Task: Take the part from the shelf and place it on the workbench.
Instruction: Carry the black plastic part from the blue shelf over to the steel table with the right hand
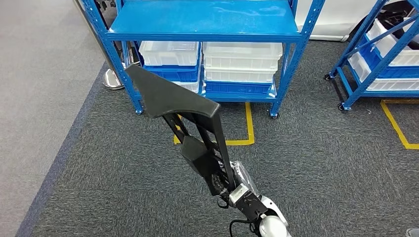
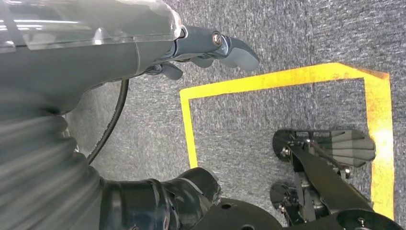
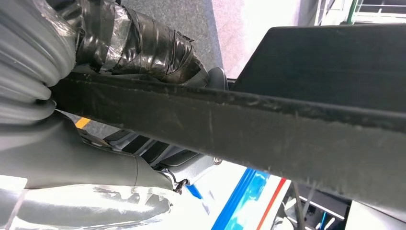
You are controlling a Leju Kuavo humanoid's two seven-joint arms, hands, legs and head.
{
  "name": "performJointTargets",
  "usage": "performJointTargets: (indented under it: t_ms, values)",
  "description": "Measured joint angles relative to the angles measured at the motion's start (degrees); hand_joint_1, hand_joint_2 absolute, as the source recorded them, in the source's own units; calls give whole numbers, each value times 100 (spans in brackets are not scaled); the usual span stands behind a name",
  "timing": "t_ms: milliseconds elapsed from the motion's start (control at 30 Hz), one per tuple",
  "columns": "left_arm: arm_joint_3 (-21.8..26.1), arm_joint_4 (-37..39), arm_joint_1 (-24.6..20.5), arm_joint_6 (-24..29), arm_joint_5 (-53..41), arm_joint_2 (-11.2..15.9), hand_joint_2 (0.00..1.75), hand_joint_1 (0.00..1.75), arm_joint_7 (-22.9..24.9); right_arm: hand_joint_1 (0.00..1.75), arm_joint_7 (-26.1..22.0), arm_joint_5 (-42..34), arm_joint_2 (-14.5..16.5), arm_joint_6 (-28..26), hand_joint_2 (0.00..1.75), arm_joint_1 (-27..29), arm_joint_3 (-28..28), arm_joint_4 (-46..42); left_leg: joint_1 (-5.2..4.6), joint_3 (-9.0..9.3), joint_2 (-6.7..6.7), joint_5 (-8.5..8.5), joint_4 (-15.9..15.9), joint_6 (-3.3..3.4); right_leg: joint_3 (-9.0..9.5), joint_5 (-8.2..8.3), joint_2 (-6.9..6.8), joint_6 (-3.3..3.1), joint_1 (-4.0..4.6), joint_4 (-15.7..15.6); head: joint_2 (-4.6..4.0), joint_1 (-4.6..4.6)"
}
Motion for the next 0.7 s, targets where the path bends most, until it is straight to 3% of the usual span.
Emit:
performJointTargets:
  t_ms: [67,100,200,233,267,300,367,433,500,567,633,700]
  values:
    - [0,0,2,2,-16,3,175,0,0,175,-4,2,-2,0,175,3,0,-4,16,-55,-11,-97,106,-69,-23,54,-8,-82,-19,-34,0,-2]
    - [0,0,3,2,-21,3,175,0,0,175,-7,4,-2,0,175,3,0,-10,28,-127,-16,-246,286,-101,-40,85,-14,-124,-30,-50,0,-4]
    - [0,0,11,1,-25,-1,175,0,0,175,-13,9,-2,0,175,13,0,-32,66,-503,-22,-837,1299,-181,-127,154,-27,-170,-22,-48,0,-8]
    - [0,0,14,1,-26,-1,175,0,0,175,-13,10,-2,0,175,21,0,-34,72,-562,-21,-901,1520,-195,-156,173,-29,-167,-17,-43,0,-7]
    - [0,0,16,1,-26,-1,175,0,0,175,-13,10,-2,0,175,30,0,-34,75,-524,-21,-854,1541,-200,-181,190,-29,-160,-15,-37,0,-8]
    - [0,0,18,1,-26,0,175,0,0,175,-13,11,-2,0,175,38,0,-34,76,-379,-21,-714,1343,-195,-197,204,-27,-151,-15,-31,0,-8]
    - [0,0,16,1,-30,4,175,0,0,175,-17,13,-2,0,175,43,0,-43,72,97,-51,-403,560,-150,-218,227,-20,-122,-14,-21,0,-8]
    - [0,0,19,0,-37,8,175,0,0,175,-29,22,-2,0,175,38,0,-58,51,400,-116,-285,12,-100,-245,264,-1,-64,-11,-18,0,-6]
    - [0,0,25,-1,-48,8,175,0,1,175,-49,46,-2,0,175,44,-1,-73,26,422,-134,-280,-90,-62,-263,315,24,14,-9,-31,0,-5]
    - [0,0,28,-2,-68,2,175,0,4,175,-77,79,-13,-4,175,75,-1,-102,46,420,-70,-221,-166,20,-295,281,38,80,-9,17,0,-2]
    - [0,0,32,-1,-99,-9,175,0,15,175,-105,104,-41,-13,175,135,-1,-158,67,400,7,-152,-230,116,-478,-9,34,124,-7,413,0,2]
    - [0,0,37,4,-129,-17,175,0,27,175,-124,122,-87,-19,175,235,-1,-227,52,344,71,-128,-218,158,-786,-394,30,155,-6,1129,0,3]
